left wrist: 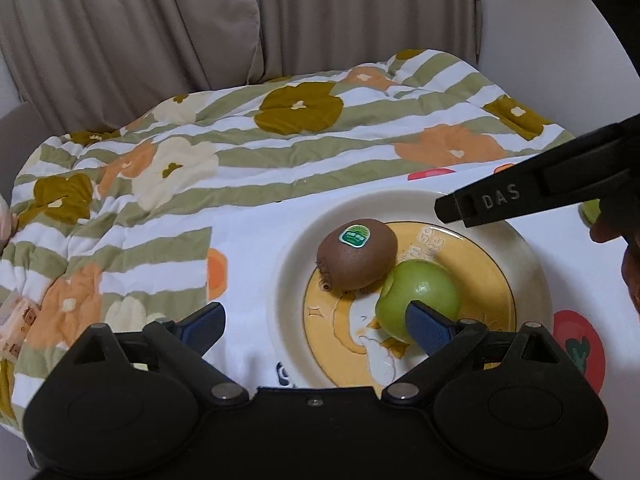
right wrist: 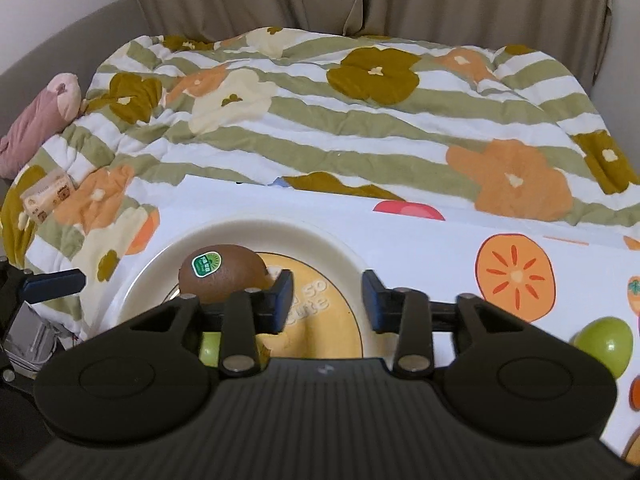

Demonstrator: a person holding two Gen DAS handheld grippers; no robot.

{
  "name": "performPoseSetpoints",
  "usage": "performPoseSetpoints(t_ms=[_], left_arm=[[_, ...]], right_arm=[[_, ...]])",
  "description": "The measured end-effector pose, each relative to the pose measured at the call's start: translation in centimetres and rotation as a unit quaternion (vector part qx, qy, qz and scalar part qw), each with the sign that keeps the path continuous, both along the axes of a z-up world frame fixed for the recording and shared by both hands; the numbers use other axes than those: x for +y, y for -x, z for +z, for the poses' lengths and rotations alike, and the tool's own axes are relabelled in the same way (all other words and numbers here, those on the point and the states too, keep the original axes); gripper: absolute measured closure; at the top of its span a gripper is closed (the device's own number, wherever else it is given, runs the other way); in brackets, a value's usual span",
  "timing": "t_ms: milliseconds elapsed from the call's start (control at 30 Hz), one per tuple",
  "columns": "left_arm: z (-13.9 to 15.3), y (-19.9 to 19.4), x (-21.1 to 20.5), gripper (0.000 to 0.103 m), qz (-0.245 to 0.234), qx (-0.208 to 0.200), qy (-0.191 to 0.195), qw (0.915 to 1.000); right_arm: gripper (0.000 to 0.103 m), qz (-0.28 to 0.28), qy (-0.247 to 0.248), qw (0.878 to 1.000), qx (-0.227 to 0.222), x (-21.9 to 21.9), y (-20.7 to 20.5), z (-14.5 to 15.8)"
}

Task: Organize fruits
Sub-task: 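Lower the green apple onto the plate and open the right gripper, then grasp the orange with the left gripper while the right gripper grasps the large apple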

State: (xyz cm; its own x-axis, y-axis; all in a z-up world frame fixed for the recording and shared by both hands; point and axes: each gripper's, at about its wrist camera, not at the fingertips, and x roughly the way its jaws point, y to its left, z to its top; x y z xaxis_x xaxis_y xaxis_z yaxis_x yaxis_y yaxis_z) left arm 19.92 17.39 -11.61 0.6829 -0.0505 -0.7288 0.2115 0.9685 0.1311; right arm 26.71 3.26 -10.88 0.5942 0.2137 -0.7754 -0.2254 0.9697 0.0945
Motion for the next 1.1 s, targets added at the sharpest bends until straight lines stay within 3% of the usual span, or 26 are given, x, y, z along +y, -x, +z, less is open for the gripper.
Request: performPoseSetpoints(t_ms=[67,133,233,700,1100], left_arm=[[0.1,0.1,0.2,0.004,0.003,0.000,0.003,1.0000],[0.2,0.4,0.4,0.004,0.005,-0.001,0.002,1.0000],[0.4,0.7,0.5,0.004,0.006,-0.002,0.004,1.0000],[4.0,3.6,0.2,0.004,0.017,-0.036,0.011,0.9991],[8.5,8.2,-4.6,0.003,0.049,-0.061,0.043,0.9960]], right_arm=[[0.036,-0.001,-0.002,1.000,0.010,0.1,0.0,-0.1],[0.011,-0.010,-0.008,1.000,0.003,0.1,0.4,0.1],[0.001,-0.015,-0.018,1.000,-0.007,0.0,0.8,0.6],[0.000,-0.021,0.012,0.999,-0.039,-0.8,4.9,4.9],[0.000,-0.040,-0.003,0.997,-0.070,-9.3,12.1,9.6]])
